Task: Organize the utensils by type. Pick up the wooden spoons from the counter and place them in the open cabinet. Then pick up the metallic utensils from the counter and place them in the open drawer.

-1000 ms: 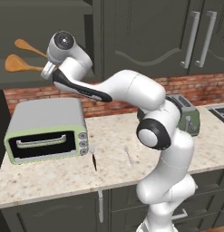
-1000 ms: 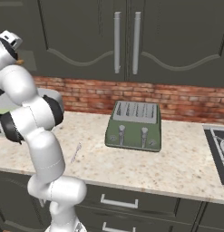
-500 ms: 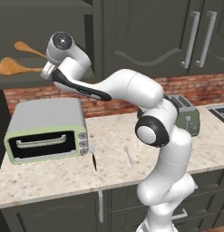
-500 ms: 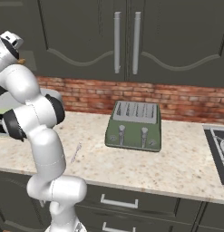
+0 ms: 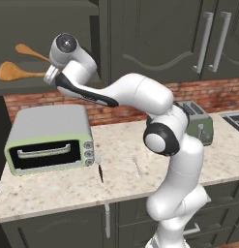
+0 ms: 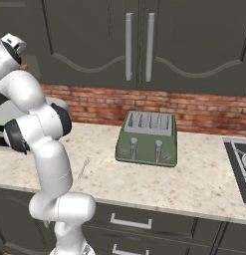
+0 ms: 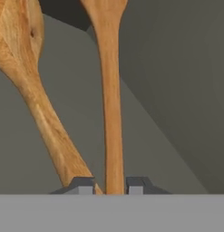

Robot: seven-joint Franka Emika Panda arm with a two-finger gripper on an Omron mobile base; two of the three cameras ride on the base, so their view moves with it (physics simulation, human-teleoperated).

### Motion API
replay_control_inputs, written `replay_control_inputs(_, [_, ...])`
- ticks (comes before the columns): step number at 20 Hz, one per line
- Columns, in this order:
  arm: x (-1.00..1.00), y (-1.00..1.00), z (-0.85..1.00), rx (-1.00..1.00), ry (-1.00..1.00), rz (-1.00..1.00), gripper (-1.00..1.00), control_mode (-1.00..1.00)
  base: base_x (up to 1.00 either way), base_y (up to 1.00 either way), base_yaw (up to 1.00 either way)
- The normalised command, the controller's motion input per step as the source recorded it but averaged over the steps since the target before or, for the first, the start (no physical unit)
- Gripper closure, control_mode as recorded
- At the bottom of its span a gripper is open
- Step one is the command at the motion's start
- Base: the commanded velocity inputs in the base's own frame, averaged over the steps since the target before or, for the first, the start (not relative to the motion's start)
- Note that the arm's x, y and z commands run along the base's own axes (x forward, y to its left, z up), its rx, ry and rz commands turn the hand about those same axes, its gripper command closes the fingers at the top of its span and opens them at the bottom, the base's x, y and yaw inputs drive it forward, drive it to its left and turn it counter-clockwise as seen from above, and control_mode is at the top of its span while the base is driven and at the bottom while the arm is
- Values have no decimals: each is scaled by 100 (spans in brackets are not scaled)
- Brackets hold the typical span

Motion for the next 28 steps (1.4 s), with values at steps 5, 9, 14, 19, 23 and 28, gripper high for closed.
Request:
replay_control_inputs(5, [9, 0, 0, 0, 0, -1, -100, -100, 0, 0, 0])
replay_control_inputs(9, [4, 0, 0, 0, 0, 0, -100, -100, 0, 0, 0])
replay_control_inputs(14, [2, 1, 8, 0, 0, 0, -100, -100, 0, 0, 0])
replay_control_inputs(19, [0, 6, 34, 0, -3, 0, -100, -100, 0, 0, 0])
replay_control_inputs(23, [0, 2, 28, 0, -5, 0, -100, -100, 0, 0, 0])
replay_control_inputs(28, [-2, 0, 6, 0, 0, 0, -100, -100, 0, 0, 0])
